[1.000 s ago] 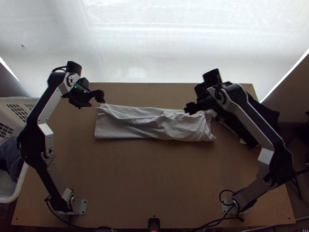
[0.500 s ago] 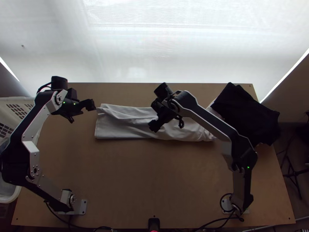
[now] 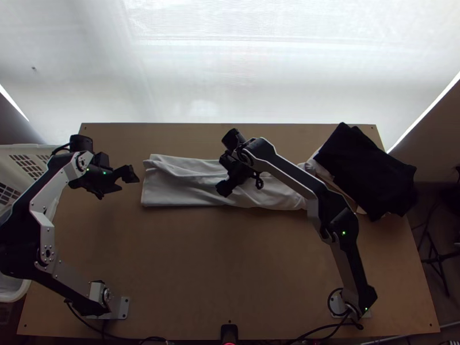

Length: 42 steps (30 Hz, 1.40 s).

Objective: Fold the t-shirt

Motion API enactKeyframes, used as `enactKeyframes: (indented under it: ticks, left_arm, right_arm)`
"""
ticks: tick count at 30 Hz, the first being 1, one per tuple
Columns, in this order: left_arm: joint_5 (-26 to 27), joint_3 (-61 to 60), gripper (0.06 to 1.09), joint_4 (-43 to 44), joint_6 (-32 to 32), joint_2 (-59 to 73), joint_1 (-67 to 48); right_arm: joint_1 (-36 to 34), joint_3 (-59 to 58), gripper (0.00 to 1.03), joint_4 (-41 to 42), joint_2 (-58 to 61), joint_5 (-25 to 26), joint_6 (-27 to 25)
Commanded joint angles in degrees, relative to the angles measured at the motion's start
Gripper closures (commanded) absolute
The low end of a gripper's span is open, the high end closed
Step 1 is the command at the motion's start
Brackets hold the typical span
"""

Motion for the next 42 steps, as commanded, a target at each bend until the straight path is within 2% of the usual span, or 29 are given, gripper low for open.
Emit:
enactKeyframes:
  ticks: [1,5,7,14,22,36,39,40,42]
  left_arm:
    - [4.5,-3.4,0.11,4.2,-1.0,0.9,0.6]
    - [12.8,-3.7,0.11,6.7,-3.4,2.3,0.3]
    - [14.8,-4.2,0.11,9.3,-3.9,3.4,-0.5]
    - [18.4,-0.7,0.11,13.7,-5.8,10.2,-2.3]
    - [20.2,1.5,0.11,18.0,-6.2,13.5,-4.1]
    - [27.2,1.2,0.12,16.0,-5.4,14.4,-7.4]
    - [27.2,1.2,0.18,14.3,-3.8,14.2,-8.3]
    - [27.1,1.2,0.22,14.2,-3.8,14.2,-8.5]
    - [26.8,1.0,0.50,14.1,-5.1,13.8,-8.5]
  right_arm:
    - [-1.1,2.6,0.15,1.5,3.6,-0.3,0.4]
    - [-1.1,2.1,0.13,1.7,4.7,-0.4,0.6]
    - [-1.2,1.9,0.13,2.0,4.8,-0.4,1.0]
    - [-1.7,1.6,0.13,2.1,4.7,-1.7,1.6]
    - [-2.0,1.1,0.13,2.1,4.7,-2.1,1.2]
    - [-5.6,1.8,0.13,1.9,4.1,-2.1,1.3]
    - [-6.6,1.8,0.13,1.4,3.4,-2.2,1.3]
    - [-6.9,1.7,0.13,1.3,3.1,-2.2,1.3]
    - [-7.4,1.3,0.13,1.1,2.3,-2.3,1.3]
